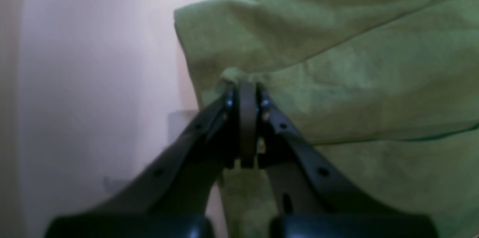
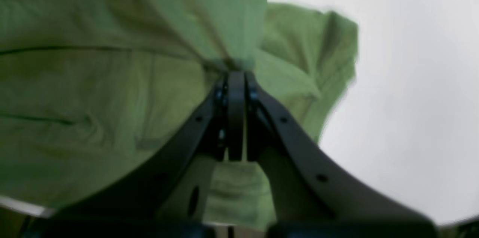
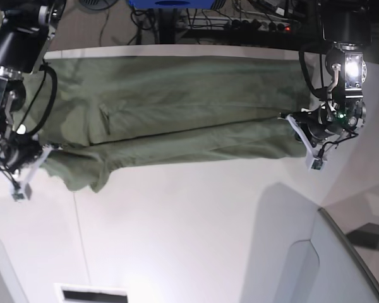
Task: Layout the t-shirt on the table in an organized manner, then fold the t-shirt properly
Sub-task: 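Drag the folded hem with the right gripper toward the collar edge, then lower the folded shirt and open both grippers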
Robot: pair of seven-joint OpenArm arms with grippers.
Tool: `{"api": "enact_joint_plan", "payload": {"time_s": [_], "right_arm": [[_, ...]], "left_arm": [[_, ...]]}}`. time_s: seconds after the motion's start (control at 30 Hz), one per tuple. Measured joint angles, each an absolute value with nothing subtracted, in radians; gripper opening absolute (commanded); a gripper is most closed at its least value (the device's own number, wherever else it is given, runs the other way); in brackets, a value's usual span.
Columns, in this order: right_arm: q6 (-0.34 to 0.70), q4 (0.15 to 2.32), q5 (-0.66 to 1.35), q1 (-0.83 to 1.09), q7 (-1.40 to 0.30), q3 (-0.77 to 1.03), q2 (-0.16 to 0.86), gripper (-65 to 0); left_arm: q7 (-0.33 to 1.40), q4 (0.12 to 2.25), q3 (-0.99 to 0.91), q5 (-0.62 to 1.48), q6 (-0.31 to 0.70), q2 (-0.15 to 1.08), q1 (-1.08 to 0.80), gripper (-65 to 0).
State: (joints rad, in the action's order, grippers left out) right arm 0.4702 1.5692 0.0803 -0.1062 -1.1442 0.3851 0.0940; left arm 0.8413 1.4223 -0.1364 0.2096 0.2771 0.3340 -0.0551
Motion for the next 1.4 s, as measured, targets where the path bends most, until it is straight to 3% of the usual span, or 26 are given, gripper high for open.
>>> {"api": "enact_joint_plan", "payload": {"time_s": [0.33,0.63,0.9,1.4], "right_arm": [[0.472,1.818,0.089,0.12,-1.235,0.424,0.02,-65.0],[0.472,1.78,0.088,0.171,-1.176,0.421,-0.033,-65.0],[0.472,1.609,0.081,0.173,-1.065,0.422,-0.01,-65.0],[0.469,1.597,0.078,0.176,-1.042,0.424,0.052,-65.0]], "left_arm": [[0.842,1.431,-0.131,0.209,0.277,0.356,-0.062,-65.0],[0.84,1.498,-0.127,0.21,0.278,0.357,-0.081,-65.0],[0.842,1.492,-0.127,0.21,0.278,0.372,-0.083,-65.0],[0.839,1.492,-0.074,0.21,0.278,0.417,-0.073,-65.0]]}}
